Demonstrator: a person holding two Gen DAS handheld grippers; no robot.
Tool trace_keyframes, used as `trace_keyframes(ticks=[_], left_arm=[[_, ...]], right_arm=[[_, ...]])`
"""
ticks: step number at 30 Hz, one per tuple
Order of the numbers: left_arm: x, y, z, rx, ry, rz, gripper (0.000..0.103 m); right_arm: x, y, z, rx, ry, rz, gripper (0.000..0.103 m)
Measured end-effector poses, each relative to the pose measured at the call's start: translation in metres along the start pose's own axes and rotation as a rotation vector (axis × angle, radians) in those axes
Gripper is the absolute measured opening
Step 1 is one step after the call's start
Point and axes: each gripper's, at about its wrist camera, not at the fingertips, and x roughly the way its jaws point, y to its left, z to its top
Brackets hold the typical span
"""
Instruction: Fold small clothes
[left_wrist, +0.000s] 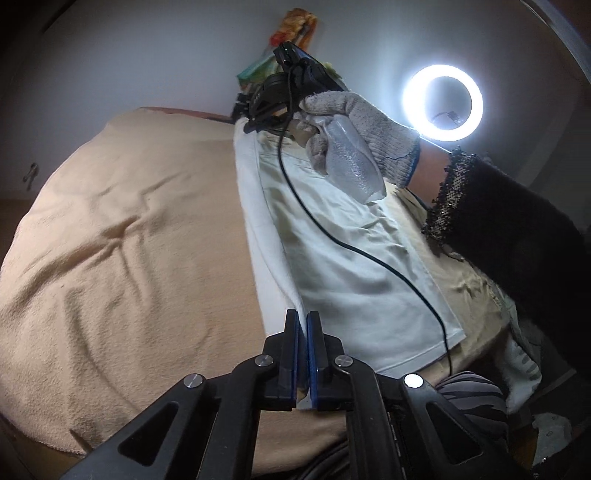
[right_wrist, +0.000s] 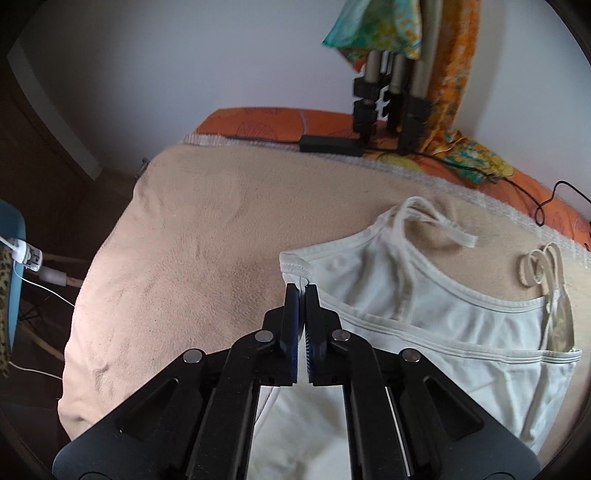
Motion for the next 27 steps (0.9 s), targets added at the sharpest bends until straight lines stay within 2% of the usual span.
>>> trace_keyframes(ticks=[10, 16, 19, 23, 24, 26, 27], left_arm=[[0.036, -0.049, 0.019, 0.122, 0.131, -0.14, 0.001], [0.066, -0.068, 0.023, 0.173, 0.238, -0.172, 0.001], [0.08, -0.072, 0.02, 0.188, 0.277, -0.177, 0.001], [0.091, -0.074, 0.019, 0.188, 0.314, -0.203, 0.002], [0.094, -0.075, 0.018, 0.195, 0.325, -0.209, 0.004], [0.102, -0.08, 0.016, 0.21, 0.356, -0.223, 0.021], [0.104, -0.082, 0.015, 0.222, 0.37, -0.225, 0.026]], right_arm=[[-0.033, -0.064, -0.016, 0.049, -0.033, -0.029, 0.004], [-0.016, -0.092, -0.035, 0.079, -0.002, -0.053, 0.004], [-0.006, -0.097, -0.037, 0.083, 0.001, -0.041, 0.004], [0.005, -0.095, -0.038, 0.067, 0.009, -0.065, 0.004], [0.007, -0.095, -0.039, 0.068, 0.01, -0.066, 0.004], [0.009, -0.097, -0.039, 0.077, 0.019, -0.061, 0.004], [0.009, -0.099, -0.04, 0.083, 0.021, -0.059, 0.004]])
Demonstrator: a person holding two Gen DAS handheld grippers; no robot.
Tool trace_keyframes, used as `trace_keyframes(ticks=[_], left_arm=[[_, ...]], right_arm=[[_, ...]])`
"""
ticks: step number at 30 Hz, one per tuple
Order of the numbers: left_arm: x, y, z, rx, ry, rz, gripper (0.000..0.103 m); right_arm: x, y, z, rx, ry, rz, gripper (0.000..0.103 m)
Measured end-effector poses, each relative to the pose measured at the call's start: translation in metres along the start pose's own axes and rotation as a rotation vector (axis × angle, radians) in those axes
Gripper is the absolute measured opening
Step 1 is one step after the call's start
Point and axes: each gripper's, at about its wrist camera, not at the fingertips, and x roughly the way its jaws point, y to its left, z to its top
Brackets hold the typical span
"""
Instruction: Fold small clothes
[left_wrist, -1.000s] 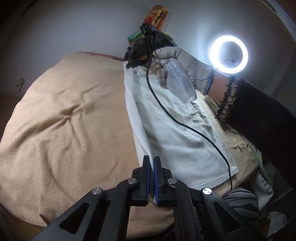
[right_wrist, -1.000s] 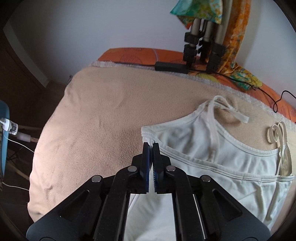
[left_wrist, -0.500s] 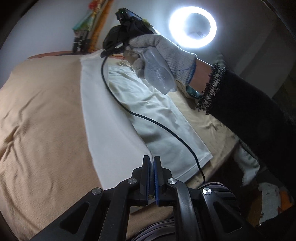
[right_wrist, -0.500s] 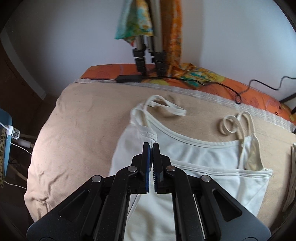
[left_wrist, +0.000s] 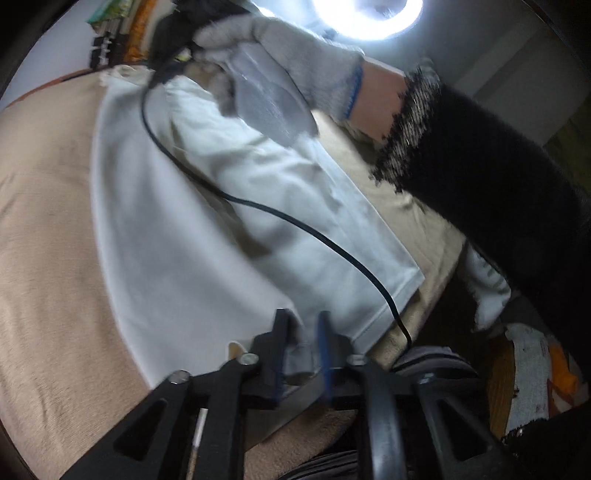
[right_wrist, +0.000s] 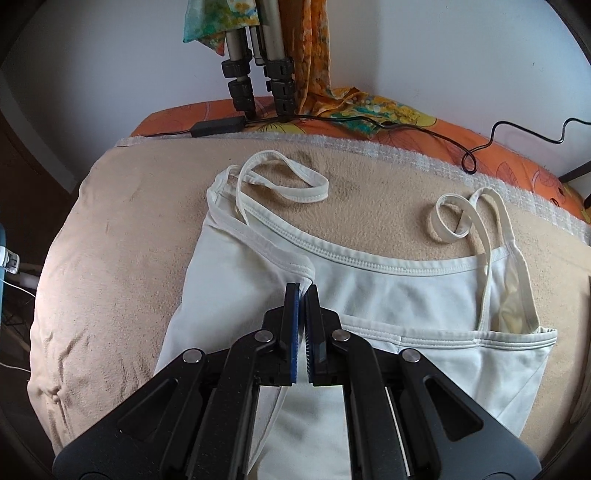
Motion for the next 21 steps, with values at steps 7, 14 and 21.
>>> trace_keyframes(ticks=[7, 14, 21], left_arm=[[-0.018, -0.008, -0.003, 0.007, -0.042, 0.02, 0.033], [-0.052, -0.015, -0.008, 0.011, -0.127, 0.094, 0.032], [-0.07, -0.031, -0.004, 0.03, -0.199, 0.171, 0.031]], right_arm=[[-0.042, -0.03, -0.006, 0.069, -0.086, 0.023, 0.044], [-0.115, -0.084, -0.042, 0.149, -0.2, 0.062, 0.044], [-0.185, -0.131, -0.089, 0.192, -0.277, 0.052, 0.044]])
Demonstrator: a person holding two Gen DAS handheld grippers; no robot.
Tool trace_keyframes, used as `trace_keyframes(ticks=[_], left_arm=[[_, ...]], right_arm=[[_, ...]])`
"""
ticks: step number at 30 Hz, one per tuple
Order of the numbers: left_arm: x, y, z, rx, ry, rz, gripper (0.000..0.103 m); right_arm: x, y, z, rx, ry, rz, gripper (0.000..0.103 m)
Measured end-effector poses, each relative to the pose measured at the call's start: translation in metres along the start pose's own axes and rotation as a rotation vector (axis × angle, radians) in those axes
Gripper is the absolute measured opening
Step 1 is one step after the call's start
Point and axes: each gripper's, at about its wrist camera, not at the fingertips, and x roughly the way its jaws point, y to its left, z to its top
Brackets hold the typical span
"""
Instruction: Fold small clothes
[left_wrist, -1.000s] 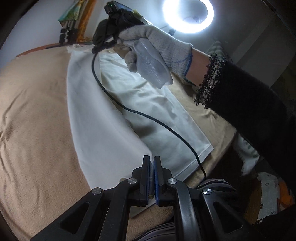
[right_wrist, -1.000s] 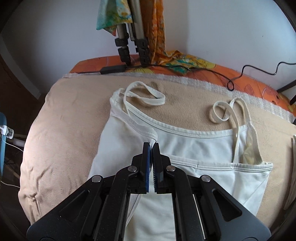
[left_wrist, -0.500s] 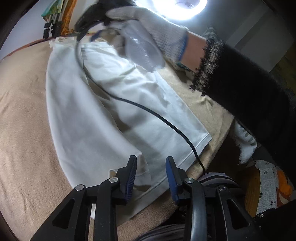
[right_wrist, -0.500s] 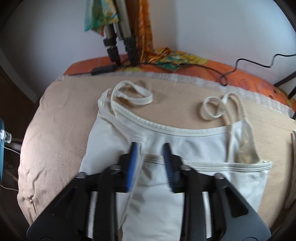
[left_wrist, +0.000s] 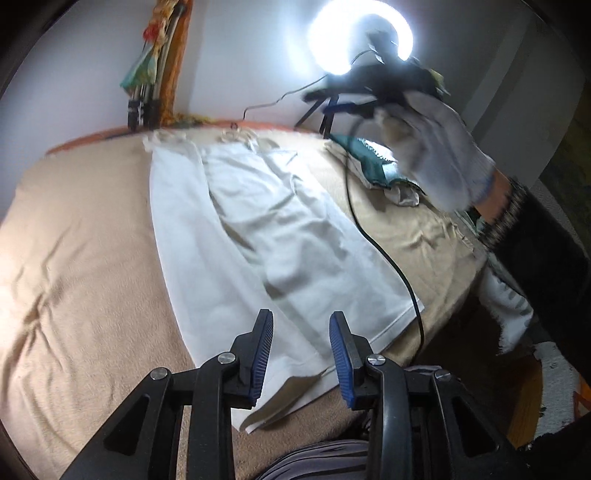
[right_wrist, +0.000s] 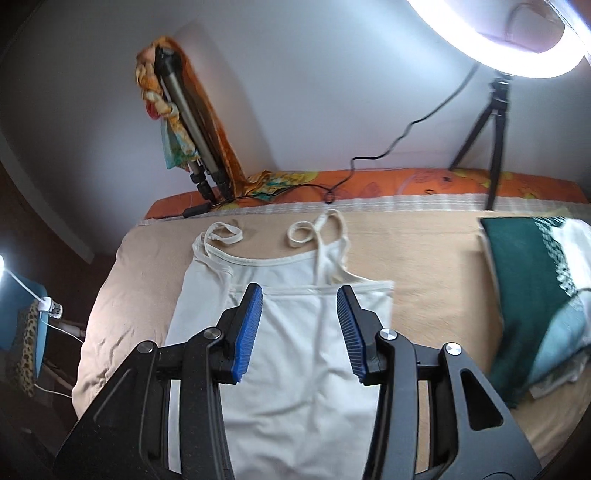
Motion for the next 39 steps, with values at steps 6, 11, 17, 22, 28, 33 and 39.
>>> trace_keyframes(ticks=[6, 11, 17, 22, 28, 33, 39], left_arm=[[0.0, -0.038, 0.011, 0.056, -0.022, 0.022, 0.03], [-0.001, -0.08, 0.023, 0.148, -0.055, 0.045, 0.031], [0.026, -0.117, 0.027, 0.206, -0.03, 0.057, 0.031], [0.07, -0.145, 0.015, 0.231, 0.032, 0.05, 0.03], [0.121, -0.171, -0.005, 0.256, 0.097, 0.027, 0.03], [0.146, -0.184, -0.014, 0.288, 0.14, 0.043, 0.035], [0.166, -0.183, -0.016, 0.313, 0.159, 0.121, 0.033]], right_arm=[[-0.059, -0.042, -0.02, 0.024, -0.044, -0.018, 0.044], [-0.099, -0.074, -0.032, 0.032, -0.088, -0.051, 0.044], [-0.115, -0.114, -0.043, 0.068, -0.094, -0.056, 0.044], [-0.099, -0.135, -0.05, 0.096, -0.071, -0.018, 0.044], [-0.07, -0.148, -0.048, 0.092, -0.024, 0.014, 0.044], [-0.046, -0.152, -0.04, 0.09, -0.006, 0.075, 0.044], [-0.005, -0.141, -0.032, 0.084, 0.031, 0.154, 0.044]])
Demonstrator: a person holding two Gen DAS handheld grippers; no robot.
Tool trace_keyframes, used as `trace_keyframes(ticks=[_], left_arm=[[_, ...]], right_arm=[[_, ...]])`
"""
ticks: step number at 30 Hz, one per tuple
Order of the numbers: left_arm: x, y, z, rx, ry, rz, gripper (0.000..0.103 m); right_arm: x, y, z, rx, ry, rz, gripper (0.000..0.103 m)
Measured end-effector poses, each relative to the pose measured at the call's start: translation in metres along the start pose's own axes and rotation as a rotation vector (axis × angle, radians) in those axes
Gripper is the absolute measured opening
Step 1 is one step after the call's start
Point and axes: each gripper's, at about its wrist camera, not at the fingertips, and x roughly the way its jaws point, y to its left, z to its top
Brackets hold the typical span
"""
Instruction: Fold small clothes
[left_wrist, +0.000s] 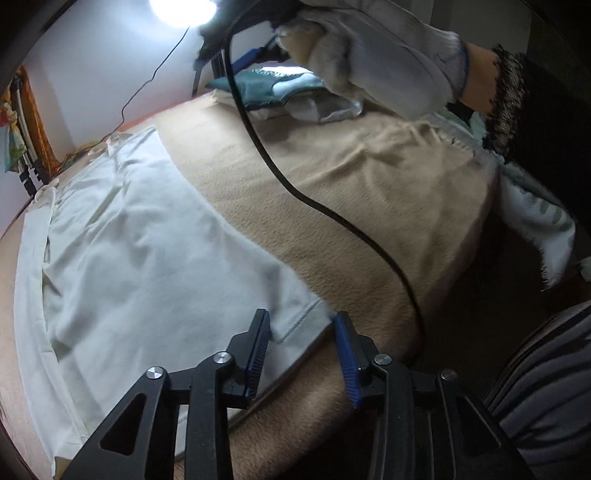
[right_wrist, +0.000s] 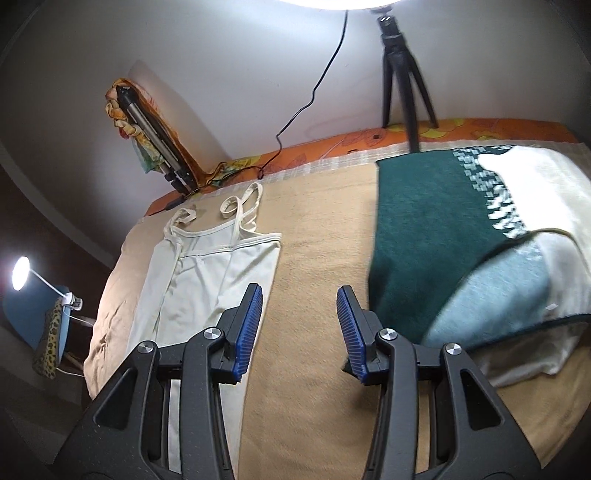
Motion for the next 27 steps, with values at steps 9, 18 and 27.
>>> trace_keyframes(ticks=[9, 18, 27], left_arm=[[-0.003, 0.017, -0.002, -0.065, -0.056, -0.051, 0.002], [-0.018, 0.036, -0.004, -0.212, -0.114, -0.144, 0.002], [-0.031, 0.042, -0.008, -0.278, -0.159, -0.191, 0.002]], right_arm=[[0.079, 0.015, 0.011, 0.008, 0.08, 0.057, 0.044], [0.131, 0.016, 0.016, 0.031, 0.109, 0.044, 0.042], [0.129, 0.029, 0.028, 0.022, 0.093, 0.024, 0.003]])
